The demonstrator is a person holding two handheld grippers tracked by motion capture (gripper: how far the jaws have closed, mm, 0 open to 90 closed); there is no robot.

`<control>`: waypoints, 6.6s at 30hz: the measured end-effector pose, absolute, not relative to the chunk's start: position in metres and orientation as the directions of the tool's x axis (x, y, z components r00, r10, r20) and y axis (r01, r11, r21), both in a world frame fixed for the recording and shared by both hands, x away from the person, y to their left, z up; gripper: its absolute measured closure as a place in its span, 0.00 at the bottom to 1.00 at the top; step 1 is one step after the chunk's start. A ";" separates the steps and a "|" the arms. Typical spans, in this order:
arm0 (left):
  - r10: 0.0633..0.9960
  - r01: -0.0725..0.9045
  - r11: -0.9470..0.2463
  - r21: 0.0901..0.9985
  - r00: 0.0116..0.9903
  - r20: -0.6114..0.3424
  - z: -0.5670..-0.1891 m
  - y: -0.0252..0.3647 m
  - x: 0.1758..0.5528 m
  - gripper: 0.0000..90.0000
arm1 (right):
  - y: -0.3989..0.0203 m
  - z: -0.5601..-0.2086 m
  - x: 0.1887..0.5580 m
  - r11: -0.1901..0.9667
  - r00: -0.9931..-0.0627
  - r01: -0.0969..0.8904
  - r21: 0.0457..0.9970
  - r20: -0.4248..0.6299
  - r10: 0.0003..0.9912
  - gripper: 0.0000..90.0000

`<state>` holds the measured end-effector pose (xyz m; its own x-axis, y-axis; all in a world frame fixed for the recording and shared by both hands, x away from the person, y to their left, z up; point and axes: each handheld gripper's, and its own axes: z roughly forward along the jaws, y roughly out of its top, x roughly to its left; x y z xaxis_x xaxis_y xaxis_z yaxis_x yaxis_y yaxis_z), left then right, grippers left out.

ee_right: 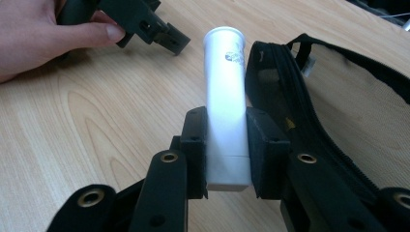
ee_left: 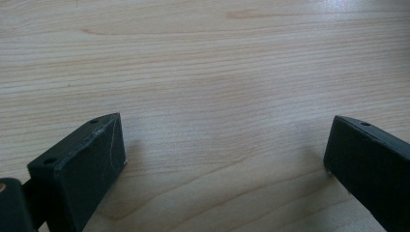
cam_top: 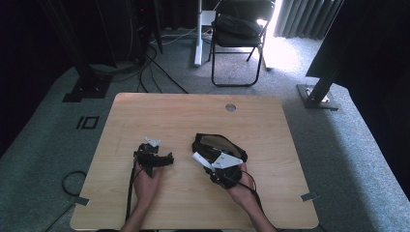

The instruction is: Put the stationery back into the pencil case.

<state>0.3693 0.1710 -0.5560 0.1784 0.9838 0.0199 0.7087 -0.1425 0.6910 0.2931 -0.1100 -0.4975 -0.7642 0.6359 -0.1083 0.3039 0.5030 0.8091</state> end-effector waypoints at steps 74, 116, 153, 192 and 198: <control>0.984 0.708 -0.142 0.691 0.178 0.020 -0.556 0.171 0.369 0.01 | -0.135 -0.470 0.295 0.424 -0.709 0.285 0.859 -0.109 0.697 0.79; 0.984 0.709 -0.143 0.691 0.178 0.020 -0.556 0.171 0.369 0.01 | -0.151 -0.474 0.320 0.407 -0.665 0.323 0.854 -0.100 0.740 0.79; 0.984 0.708 -0.143 0.691 0.179 0.020 -0.556 0.171 0.369 0.01 | -0.149 -0.478 0.347 0.437 -0.683 0.332 0.836 -0.107 0.722 0.79; 0.984 0.708 -0.142 0.691 0.178 0.020 -0.556 0.171 0.369 0.01 | -0.147 -0.490 0.365 0.493 -0.717 0.374 0.785 -0.092 0.691 0.79; 0.984 0.708 -0.142 0.691 0.178 0.020 -0.556 0.171 0.369 0.01 | -0.144 -0.495 0.369 0.516 -0.726 0.389 0.763 -0.091 0.682 0.79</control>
